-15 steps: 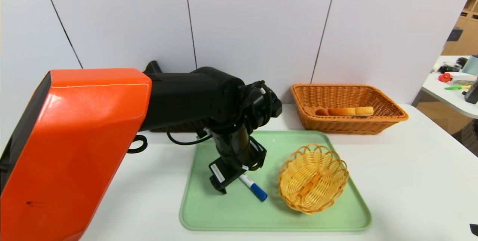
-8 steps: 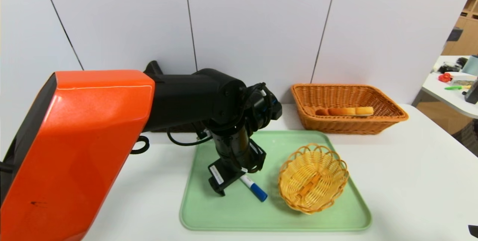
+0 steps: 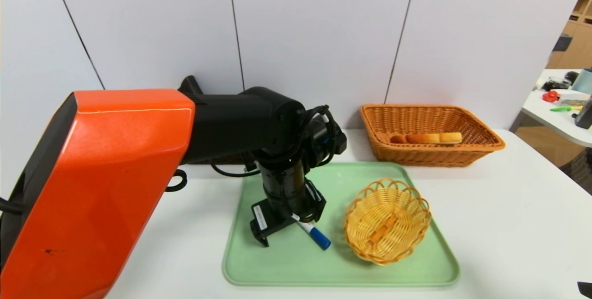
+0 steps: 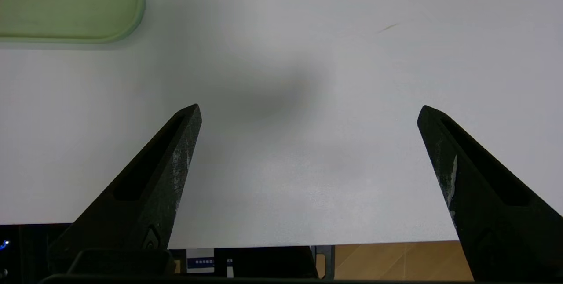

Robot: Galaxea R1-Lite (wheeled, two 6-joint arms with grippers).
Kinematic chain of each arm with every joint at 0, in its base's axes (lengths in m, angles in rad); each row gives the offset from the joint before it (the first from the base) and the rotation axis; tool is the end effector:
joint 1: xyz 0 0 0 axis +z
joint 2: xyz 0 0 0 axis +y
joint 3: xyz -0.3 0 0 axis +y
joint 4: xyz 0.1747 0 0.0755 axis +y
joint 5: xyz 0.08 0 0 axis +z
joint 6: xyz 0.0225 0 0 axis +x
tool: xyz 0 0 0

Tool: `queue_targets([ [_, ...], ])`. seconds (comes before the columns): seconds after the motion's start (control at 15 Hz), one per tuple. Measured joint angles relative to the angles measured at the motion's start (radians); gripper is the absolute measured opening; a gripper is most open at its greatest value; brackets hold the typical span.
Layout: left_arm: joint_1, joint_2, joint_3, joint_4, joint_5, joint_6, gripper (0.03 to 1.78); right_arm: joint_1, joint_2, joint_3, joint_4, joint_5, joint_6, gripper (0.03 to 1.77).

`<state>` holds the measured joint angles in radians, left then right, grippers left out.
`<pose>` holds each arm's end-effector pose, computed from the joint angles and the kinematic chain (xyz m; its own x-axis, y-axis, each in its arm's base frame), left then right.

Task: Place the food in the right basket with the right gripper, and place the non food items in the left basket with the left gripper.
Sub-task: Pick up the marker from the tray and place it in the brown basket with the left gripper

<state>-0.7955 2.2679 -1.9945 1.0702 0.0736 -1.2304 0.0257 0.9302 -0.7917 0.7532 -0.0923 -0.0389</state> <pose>0.2841 -0.2876 0.1557 0.2097 -0.1090 -0.9717 -0.4089 0.8929 -0.1884 0.0685 -0.0003 0.2115 0.6276 -0.0761 -0.7748 0.0020 0.9954 -0.0961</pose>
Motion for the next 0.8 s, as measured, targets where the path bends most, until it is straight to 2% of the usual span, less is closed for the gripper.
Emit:
queue_targets([
  [0.8, 0.003, 0.003, 0.001, -0.021, 0.010, 0.002, 1.69, 0.002, 0.005, 0.005, -0.001, 0.000, -0.001, 1.70],
])
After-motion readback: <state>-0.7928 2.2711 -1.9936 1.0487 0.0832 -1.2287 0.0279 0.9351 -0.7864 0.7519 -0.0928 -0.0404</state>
